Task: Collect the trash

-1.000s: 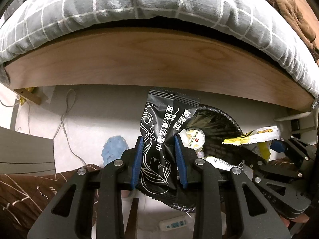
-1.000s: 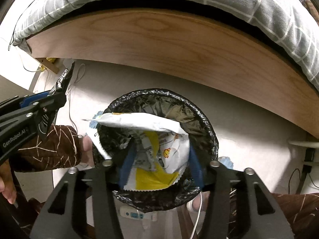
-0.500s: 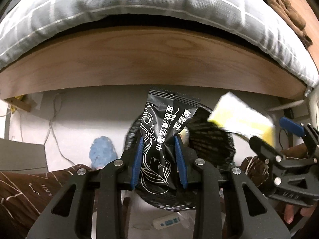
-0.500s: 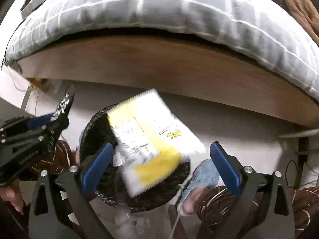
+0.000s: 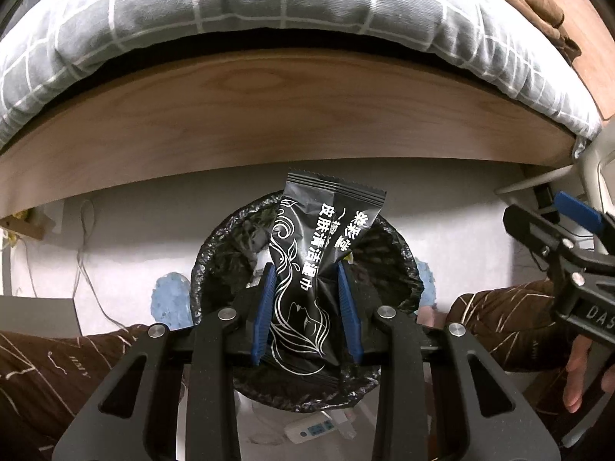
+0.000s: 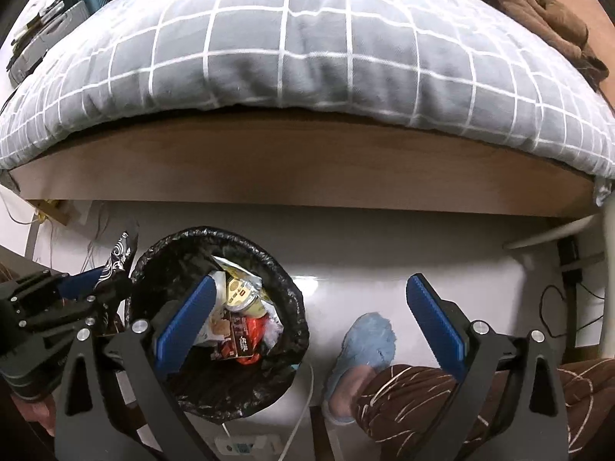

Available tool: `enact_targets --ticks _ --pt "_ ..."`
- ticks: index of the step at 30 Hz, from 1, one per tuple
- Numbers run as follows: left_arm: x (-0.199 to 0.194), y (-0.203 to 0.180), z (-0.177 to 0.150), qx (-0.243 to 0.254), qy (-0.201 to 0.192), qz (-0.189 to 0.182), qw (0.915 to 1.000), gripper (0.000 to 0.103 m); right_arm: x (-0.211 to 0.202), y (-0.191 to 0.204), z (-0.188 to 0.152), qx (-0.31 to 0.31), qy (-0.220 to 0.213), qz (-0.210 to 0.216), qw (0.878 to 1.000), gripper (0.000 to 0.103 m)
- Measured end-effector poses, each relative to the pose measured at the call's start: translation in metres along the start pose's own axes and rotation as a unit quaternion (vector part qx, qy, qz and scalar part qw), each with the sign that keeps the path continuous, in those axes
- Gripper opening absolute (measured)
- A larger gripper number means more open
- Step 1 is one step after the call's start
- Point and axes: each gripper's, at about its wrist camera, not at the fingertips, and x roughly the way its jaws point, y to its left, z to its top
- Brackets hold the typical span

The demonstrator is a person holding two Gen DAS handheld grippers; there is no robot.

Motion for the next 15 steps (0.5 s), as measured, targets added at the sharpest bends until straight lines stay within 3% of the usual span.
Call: enact_targets --ticks 5,10,15 --pt "-0.007 0.0 -0.001 0.002 -0.018 0.015 0.9997 0.048 -0.004 -0.002 0.005 -0.003 -0.008 0.003 1.0 0.095" --pt "-0.021 -0.001 0.001 0.002 -0.041 0.023 0.9989 0.072 -0.014 0.002 0.008 -0.01 -0.024 0.004 1.0 0.095" --pt "-0.044 -0.001 0.007 0.002 -0.072 0.032 0.9969 0.09 -0.033 0.004 0.015 -0.013 -0.048 0.003 0.999 0.095"
